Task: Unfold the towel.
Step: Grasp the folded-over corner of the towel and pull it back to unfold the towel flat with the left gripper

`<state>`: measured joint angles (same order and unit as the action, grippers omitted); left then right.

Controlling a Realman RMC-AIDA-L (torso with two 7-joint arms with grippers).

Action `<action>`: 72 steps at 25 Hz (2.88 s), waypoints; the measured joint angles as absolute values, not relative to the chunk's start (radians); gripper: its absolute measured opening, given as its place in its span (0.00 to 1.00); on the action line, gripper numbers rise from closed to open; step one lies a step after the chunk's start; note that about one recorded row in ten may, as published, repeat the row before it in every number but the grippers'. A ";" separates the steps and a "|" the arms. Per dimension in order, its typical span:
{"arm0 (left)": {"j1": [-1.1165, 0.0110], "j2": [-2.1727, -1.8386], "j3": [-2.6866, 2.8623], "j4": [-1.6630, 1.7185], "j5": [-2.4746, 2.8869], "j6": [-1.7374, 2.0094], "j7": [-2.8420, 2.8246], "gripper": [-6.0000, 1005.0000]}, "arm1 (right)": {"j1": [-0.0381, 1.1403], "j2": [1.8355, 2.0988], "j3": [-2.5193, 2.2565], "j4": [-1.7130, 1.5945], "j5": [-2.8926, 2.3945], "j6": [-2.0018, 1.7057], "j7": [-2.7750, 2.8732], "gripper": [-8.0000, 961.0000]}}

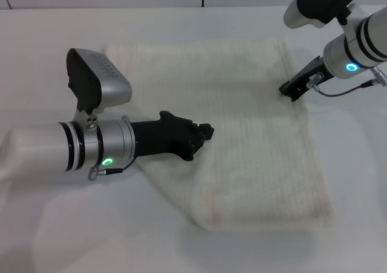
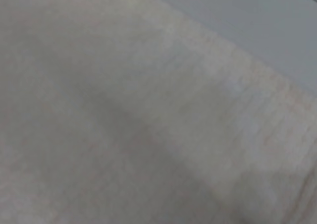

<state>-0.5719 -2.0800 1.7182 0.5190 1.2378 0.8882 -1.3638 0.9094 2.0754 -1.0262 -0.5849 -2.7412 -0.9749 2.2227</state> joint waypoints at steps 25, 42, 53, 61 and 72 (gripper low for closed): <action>-0.420 -2.006 1.361 0.612 1.462 1.347 -1.361 0.05 | 0.906 2.074 -1.020 -0.607 -2.730 -0.986 2.223 0.01; -0.355 -1.959 1.218 0.612 1.546 1.510 -1.348 0.08 | 0.905 2.074 -1.023 -0.603 -2.733 -0.987 2.224 0.01; -0.343 -1.959 1.199 0.612 1.597 1.528 -1.323 0.09 | 0.905 2.072 -1.021 -0.602 -2.737 -0.987 2.224 0.01; -0.316 -1.956 1.153 0.612 1.598 1.555 -1.292 0.11 | 0.905 2.072 -1.022 -0.601 -2.737 -0.986 2.224 0.01; -0.302 -1.956 1.144 0.610 1.598 1.560 -1.281 0.12 | 0.905 2.072 -1.021 -0.601 -2.737 -0.988 2.225 0.01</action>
